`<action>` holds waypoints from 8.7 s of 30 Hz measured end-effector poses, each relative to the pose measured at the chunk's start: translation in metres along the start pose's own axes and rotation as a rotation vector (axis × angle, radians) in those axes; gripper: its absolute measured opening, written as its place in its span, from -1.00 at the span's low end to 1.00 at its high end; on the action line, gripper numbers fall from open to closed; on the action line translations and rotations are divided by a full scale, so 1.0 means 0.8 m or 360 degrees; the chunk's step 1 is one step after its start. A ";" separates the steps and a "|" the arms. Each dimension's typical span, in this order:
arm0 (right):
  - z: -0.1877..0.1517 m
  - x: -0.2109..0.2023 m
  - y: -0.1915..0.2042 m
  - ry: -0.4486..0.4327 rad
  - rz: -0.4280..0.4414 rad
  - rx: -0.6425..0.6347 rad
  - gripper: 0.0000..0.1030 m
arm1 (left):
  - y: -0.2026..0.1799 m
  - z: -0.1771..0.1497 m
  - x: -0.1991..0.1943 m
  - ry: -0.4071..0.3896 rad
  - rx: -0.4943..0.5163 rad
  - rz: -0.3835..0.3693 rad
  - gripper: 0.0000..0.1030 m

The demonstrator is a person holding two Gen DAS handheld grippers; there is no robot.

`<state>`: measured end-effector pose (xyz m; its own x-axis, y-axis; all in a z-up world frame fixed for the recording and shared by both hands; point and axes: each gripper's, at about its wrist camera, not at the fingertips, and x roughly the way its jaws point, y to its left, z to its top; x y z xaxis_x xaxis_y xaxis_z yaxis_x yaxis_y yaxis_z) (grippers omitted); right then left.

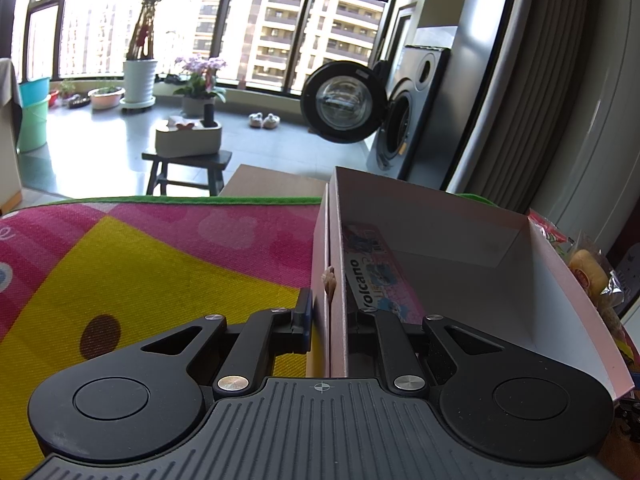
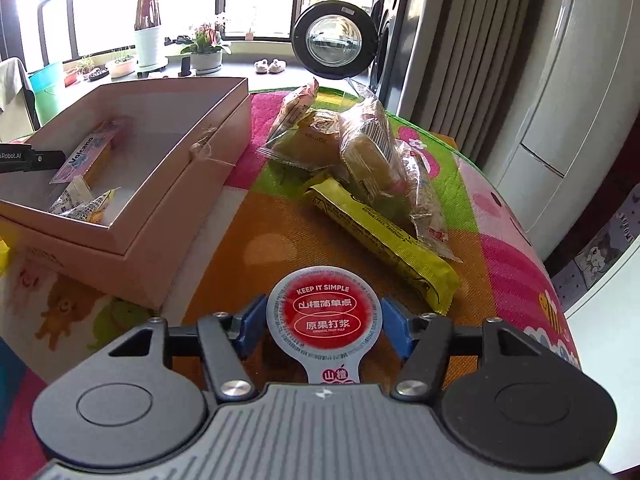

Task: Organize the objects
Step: 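Carry the red lollipop snack into the pink box and open the right tool, then reach past the bread bags and grasp the yellow stick snack with the right tool, then carry the yellow stick snack over the pink box and drop it inside, then withdraw the open right tool from the box toward the snacks, then grasp the long clear-wrapped bread stick with the right tool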

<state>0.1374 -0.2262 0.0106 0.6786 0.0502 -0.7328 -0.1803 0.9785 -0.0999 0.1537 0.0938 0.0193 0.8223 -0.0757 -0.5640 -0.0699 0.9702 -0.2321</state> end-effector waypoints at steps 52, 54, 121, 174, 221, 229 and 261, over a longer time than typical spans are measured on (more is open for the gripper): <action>0.192 -0.048 0.095 -0.0308 0.0217 -0.0053 0.45 | 0.005 -0.004 -0.001 0.0001 0.0011 -0.0016 -0.72; 0.184 -0.053 0.052 -0.0312 0.0163 0.0039 0.49 | 0.004 -0.004 -0.002 -0.0001 0.0014 -0.0012 -0.72; 0.056 0.051 0.021 0.0079 0.0128 0.0069 -0.44 | 0.001 -0.006 -0.002 -0.0007 0.0021 -0.0004 -0.73; 0.044 -0.146 0.245 -0.0038 0.0421 -0.0821 -0.14 | 0.000 -0.006 0.002 0.0016 -0.0003 -0.0048 -0.70; 0.157 -0.007 0.186 -0.0023 0.0327 -0.0346 -0.51 | 0.002 -0.005 -0.001 0.0015 0.0007 -0.0044 -0.70; 0.127 -0.035 0.125 -0.0132 0.0123 -0.0302 -0.39 | 0.002 -0.004 -0.006 0.0011 0.0022 -0.0036 -0.71; 0.045 0.049 -0.041 0.0090 0.0003 0.0309 -0.15 | 0.002 -0.003 -0.008 -0.0002 0.0054 -0.0015 -0.72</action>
<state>0.1957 -0.2491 0.0092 0.6366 0.0461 -0.7698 -0.0369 0.9989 0.0293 0.1466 0.0953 0.0204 0.8236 -0.0844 -0.5609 -0.0429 0.9767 -0.2101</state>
